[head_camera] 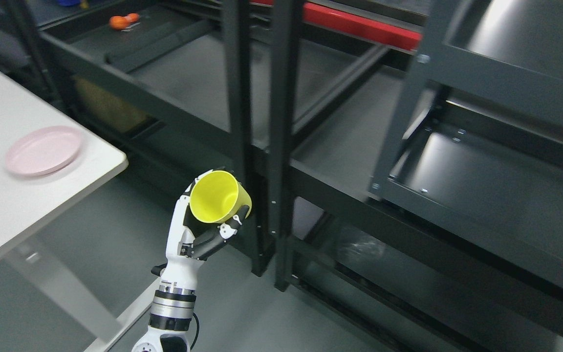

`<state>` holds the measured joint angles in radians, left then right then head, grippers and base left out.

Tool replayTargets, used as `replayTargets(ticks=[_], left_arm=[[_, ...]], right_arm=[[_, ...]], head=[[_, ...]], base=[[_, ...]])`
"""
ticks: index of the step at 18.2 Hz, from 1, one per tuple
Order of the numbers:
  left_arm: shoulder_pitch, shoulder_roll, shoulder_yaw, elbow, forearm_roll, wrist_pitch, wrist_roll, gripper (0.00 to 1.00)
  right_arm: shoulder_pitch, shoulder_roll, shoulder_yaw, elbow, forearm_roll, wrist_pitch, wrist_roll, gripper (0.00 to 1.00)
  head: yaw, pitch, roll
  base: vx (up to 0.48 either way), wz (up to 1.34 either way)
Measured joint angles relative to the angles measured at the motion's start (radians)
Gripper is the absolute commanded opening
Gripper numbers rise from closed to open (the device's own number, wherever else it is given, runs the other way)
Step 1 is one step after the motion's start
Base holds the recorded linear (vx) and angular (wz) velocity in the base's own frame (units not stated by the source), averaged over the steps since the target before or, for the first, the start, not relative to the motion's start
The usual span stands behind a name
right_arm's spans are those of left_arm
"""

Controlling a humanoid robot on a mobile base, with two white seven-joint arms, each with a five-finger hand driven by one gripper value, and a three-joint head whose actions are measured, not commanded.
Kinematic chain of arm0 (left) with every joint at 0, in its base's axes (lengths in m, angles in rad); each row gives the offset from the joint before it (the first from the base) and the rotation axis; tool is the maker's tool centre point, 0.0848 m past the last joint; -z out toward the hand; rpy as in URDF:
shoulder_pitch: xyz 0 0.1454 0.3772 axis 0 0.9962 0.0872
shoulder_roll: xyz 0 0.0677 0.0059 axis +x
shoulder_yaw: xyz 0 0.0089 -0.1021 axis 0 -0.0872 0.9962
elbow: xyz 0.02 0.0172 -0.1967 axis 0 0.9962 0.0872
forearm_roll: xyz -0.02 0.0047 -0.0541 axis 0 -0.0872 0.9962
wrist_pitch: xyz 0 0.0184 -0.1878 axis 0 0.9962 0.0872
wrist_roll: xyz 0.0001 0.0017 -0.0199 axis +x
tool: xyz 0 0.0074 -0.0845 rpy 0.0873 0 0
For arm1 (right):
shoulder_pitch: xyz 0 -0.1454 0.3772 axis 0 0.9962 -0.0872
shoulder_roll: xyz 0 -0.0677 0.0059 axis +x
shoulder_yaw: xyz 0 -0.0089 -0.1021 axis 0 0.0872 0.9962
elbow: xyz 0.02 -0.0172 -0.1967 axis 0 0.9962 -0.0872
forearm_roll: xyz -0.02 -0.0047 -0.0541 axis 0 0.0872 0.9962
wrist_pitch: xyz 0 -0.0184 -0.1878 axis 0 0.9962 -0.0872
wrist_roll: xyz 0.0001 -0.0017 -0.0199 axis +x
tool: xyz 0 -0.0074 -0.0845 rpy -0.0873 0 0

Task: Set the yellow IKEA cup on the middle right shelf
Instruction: 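Hold the cup in the left hand while turning toward the shelves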

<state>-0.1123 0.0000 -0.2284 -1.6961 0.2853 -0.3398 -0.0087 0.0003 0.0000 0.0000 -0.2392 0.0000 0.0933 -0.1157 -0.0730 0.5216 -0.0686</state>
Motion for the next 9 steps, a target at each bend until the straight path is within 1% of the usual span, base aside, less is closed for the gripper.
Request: replayTargets(ticks=[4, 6, 9], left_arm=[[-0.012, 0.000, -0.054, 0.001, 0.000, 0.000, 0.000, 0.00], [-0.019, 0.000, -0.081, 0.001, 0.000, -0.003, 0.000, 0.00], [-0.035, 0.000, -0.112, 0.001, 0.000, -0.009, 0.001, 0.00]], right_arm=[[0.000, 0.000, 0.000, 0.000, 0.000, 0.000, 0.002, 0.99], [0.000, 0.000, 0.000, 0.000, 0.000, 0.000, 0.003, 0.99], [0.000, 0.000, 0.000, 0.000, 0.000, 0.000, 0.003, 0.99]], head=[[0.0000, 0.000, 0.000], [0.0000, -0.001, 0.000], [0.0000, -0.001, 0.000]], base=[[-0.165, -1.11], [-0.116, -0.90], [-0.052, -0.60]])
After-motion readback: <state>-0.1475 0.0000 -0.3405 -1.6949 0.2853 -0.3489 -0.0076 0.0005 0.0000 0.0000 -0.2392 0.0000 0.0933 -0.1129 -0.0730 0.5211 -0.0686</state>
